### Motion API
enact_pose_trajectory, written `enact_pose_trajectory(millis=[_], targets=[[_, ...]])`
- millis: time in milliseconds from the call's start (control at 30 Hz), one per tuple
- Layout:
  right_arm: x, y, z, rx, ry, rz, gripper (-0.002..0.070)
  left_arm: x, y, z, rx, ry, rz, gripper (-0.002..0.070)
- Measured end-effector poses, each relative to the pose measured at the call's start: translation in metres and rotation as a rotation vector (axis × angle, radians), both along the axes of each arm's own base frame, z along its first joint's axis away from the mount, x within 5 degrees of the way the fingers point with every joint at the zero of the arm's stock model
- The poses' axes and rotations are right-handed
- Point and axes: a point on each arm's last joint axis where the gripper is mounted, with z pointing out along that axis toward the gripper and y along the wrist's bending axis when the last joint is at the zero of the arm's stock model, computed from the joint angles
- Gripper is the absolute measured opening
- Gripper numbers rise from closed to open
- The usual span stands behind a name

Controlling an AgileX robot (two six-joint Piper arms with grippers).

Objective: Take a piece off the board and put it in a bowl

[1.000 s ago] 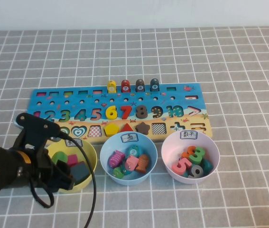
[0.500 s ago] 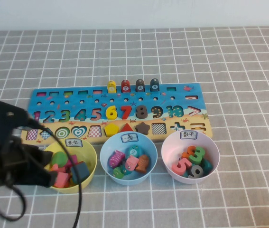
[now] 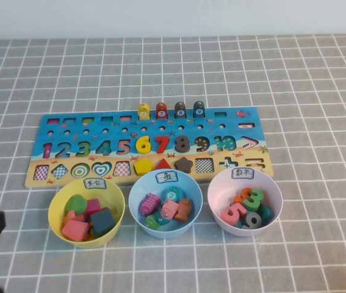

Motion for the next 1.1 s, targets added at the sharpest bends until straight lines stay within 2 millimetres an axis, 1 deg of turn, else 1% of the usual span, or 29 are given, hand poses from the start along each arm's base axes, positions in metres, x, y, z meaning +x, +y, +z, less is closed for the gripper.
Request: enact_pose_trajectory(millis=[100, 200, 467, 567, 667, 800, 933, 1100], targets=[[0.0, 0.0, 0.0, 0.0, 0.0, 0.0, -0.0017, -0.011, 0.004, -0.009, -0.028, -0.037, 0.004, 0.0002], [0.0, 0.0, 0.0, 0.0, 0.0, 0.0, -0.0017, -0.017, 0.007, -0.013, -0.026, -0.071, 0.008, 0.0002], [0.0, 0.0, 0.0, 0.0, 0.0, 0.0, -0.0017, -0.017, 0.009, -0.014, 0.002, -0.125, 0.019, 0.0001], [0.0, 0.0, 0.0, 0.0, 0.0, 0.0, -0.0017, -0.015, 0.009, -0.019, 0.003, -0.145, 0.023, 0.0001], [0.0, 0.0, 0.0, 0.0, 0.0, 0.0, -0.0017, -0.011, 0.009, -0.028, -0.002, -0.207, 0.031, 0.0001], [0.0, 0.0, 0.0, 0.0, 0.0, 0.0, -0.0017, -0.014, 0.011, -0.044, -0.004, -0.366, 0.043, 0.0001], [0.0, 0.0, 0.0, 0.0, 0.0, 0.0, -0.0017, -0.019, 0.018, -0.054, -0.022, -0.461, 0.121, 0.0001], [0.0, 0.0, 0.0, 0.0, 0.0, 0.0, -0.0017, -0.02, 0.028, -0.068, 0.004, -0.482, 0.284, 0.0001]])
